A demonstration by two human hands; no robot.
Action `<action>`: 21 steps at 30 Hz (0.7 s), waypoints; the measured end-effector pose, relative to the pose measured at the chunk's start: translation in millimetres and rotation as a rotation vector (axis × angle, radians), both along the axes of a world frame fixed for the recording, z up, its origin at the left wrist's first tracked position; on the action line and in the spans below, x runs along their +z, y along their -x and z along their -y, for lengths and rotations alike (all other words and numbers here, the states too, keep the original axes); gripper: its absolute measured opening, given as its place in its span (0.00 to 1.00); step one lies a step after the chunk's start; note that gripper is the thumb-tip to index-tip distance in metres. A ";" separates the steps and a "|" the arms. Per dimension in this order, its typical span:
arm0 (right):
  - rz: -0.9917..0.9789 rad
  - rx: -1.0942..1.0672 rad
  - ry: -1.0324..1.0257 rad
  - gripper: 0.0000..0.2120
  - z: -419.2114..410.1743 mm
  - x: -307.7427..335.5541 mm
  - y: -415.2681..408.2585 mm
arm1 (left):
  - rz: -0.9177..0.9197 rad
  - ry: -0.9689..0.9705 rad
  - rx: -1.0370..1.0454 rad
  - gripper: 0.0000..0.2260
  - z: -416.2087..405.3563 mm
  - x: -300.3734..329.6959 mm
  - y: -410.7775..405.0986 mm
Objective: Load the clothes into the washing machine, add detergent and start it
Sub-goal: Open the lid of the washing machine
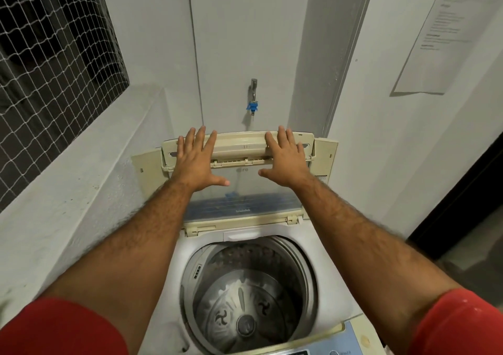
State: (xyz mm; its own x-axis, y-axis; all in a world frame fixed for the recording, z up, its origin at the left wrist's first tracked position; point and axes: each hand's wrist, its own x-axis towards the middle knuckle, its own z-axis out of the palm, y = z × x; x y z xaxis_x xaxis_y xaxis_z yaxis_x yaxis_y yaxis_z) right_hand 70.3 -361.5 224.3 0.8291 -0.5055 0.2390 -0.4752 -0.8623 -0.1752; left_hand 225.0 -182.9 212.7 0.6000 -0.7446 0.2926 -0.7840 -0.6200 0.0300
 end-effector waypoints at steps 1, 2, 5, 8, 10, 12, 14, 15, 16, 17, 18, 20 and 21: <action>0.004 -0.001 0.008 0.48 -1.9 -2.0 5.0 | -0.006 -0.008 -0.003 0.58 -1.1 0.5 1.1; 0.003 -0.002 0.004 0.48 -3.2 -4.3 9.5 | -0.016 -0.017 -0.008 0.58 -1.8 1.6 1.3; -0.032 -0.002 -0.027 0.49 -8.5 -10.7 24.6 | -0.029 -0.049 -0.032 0.59 -7.2 5.9 2.8; -0.076 -0.016 -0.039 0.50 -12.5 -14.8 39.2 | -0.026 -0.070 -0.038 0.59 -17.2 6.8 3.9; -0.090 -0.039 -0.047 0.50 -15.3 -15.0 49.9 | -0.005 -0.046 -0.018 0.59 -25.6 0.2 9.1; -0.101 -0.056 -0.059 0.49 -17.0 -16.2 60.7 | 0.018 0.012 -0.003 0.57 -34.2 -9.8 18.3; -0.102 -0.070 -0.068 0.48 -18.0 -21.6 72.1 | -0.005 0.118 0.000 0.54 -43.6 -22.0 32.6; -0.104 -0.074 -0.077 0.48 -18.0 -25.8 78.0 | -0.041 0.163 -0.002 0.52 -48.2 -29.3 41.7; -0.112 -0.078 -0.092 0.47 -17.8 -31.3 84.6 | -0.088 0.188 -0.005 0.51 -52.5 -39.5 51.7; -0.120 -0.081 -0.111 0.47 -17.2 -37.5 91.1 | -0.139 0.193 -0.007 0.50 -56.5 -50.2 63.0; -0.130 -0.084 -0.138 0.46 -16.8 -45.4 99.0 | -0.190 0.180 -0.007 0.50 -60.3 -63.5 76.0; -0.145 -0.089 -0.190 0.45 -16.6 -62.1 118.3 | -0.296 0.121 -0.035 0.50 -64.8 -92.6 102.8; -0.156 -0.094 -0.213 0.44 -16.3 -72.1 130.6 | -0.345 0.087 -0.060 0.50 -65.8 -106.8 117.3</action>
State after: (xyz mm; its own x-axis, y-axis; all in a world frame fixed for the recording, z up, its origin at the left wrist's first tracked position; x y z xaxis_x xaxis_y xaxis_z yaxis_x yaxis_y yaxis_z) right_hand -60.3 -345.2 152.2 0.7948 -0.6069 -0.0084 -0.5867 -0.7647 -0.2664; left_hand 107.6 -117.1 105.9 0.6301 -0.7629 0.1448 -0.7538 -0.5563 0.3497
